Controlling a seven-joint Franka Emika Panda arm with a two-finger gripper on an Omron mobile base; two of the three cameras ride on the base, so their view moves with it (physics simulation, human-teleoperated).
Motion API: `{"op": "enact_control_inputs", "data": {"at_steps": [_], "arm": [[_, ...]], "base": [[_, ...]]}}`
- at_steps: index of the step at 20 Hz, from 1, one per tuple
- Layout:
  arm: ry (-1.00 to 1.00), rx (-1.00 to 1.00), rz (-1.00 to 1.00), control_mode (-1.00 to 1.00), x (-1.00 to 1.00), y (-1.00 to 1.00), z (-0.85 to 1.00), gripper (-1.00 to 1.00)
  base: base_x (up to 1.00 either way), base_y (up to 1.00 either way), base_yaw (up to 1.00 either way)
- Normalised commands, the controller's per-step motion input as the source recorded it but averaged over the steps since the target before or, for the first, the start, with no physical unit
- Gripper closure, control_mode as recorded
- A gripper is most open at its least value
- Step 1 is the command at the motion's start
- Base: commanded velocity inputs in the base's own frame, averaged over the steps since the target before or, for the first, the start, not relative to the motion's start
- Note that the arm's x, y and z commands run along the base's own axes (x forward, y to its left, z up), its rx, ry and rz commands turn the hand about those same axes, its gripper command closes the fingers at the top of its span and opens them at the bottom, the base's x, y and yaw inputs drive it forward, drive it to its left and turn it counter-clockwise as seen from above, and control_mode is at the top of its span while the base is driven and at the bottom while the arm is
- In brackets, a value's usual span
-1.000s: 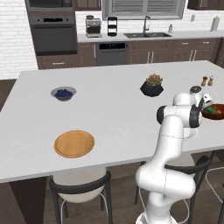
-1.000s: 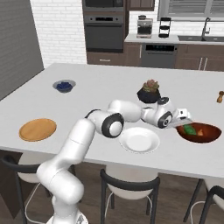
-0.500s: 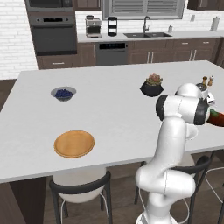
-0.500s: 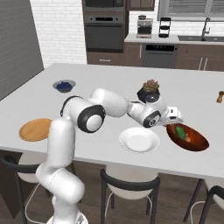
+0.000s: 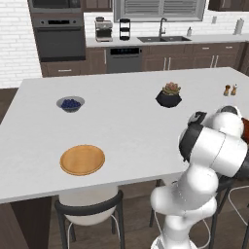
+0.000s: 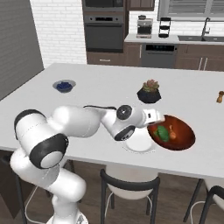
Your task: Pick the chicken drumstick and broccoli from their plates and place them in the bowl. Then put the bowl in the fridge.
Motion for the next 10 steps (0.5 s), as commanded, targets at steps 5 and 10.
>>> {"op": "enact_control_inputs", "data": {"at_steps": [5, 10], "arm": [[-0.04, -0.23, 0.27, -1.0, -0.79, 0.79, 0.99, 1.0], [0.0, -0.12, 0.31, -1.0, -0.48, 0.8, 0.99, 1.0]], "base": [[0.0, 0.0, 0.0], [0.0, 0.0, 0.0]]}}
